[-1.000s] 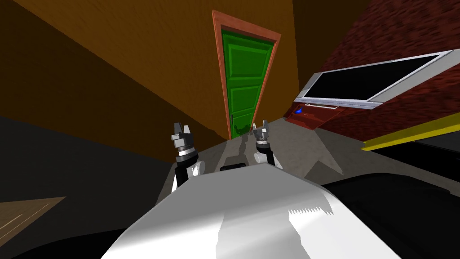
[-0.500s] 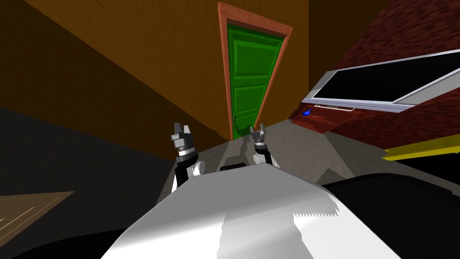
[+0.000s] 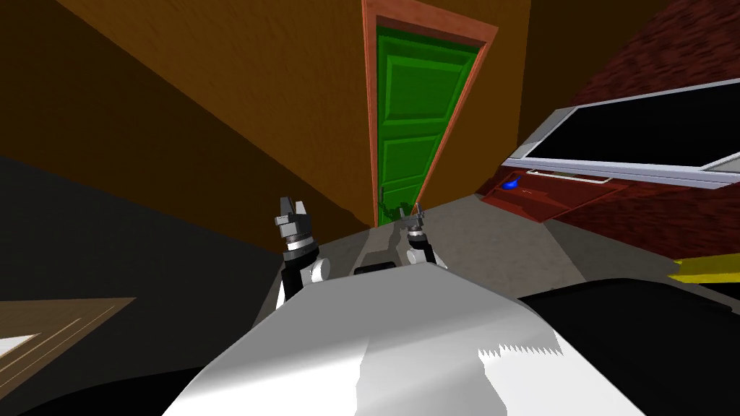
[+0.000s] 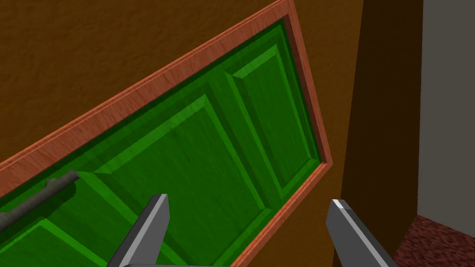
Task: Pull the door open
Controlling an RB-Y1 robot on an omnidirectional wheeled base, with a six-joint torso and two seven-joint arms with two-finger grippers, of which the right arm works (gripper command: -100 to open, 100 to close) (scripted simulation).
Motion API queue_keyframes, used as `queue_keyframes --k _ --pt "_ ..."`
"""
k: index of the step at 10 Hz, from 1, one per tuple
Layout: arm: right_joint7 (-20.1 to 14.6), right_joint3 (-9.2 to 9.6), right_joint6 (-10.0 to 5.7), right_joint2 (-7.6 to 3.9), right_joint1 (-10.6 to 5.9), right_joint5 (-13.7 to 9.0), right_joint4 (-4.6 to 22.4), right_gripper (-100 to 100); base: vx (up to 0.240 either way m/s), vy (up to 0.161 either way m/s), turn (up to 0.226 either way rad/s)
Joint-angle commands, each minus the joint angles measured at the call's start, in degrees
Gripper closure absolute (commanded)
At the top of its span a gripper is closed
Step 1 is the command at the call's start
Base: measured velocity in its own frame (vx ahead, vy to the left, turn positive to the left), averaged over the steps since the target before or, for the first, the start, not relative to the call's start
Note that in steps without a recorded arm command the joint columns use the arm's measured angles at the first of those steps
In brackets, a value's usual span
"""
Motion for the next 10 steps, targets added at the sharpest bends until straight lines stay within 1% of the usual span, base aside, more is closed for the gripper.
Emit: queue_keyframes --k 1,8,9,10 --pt "-2.9 0.73 -0.83 -1.0 -0.38 -1.6 2.5 -100 0.103 -0.001 0.12" --pt "-14.4 4.16 -3.75 -5.0 -2.13 -8.3 12.9 -100 0.1 -0.009 0.113" --pt "-14.6 4.16 -3.75 -5.0 -2.13 -8.3 12.9 -100 0.064 -0.013 0.051" --pt "-16.3 4.65 -4.17 -5.57 -2.38 -9.3 14.4 -100 0.045 -0.001 0.105"
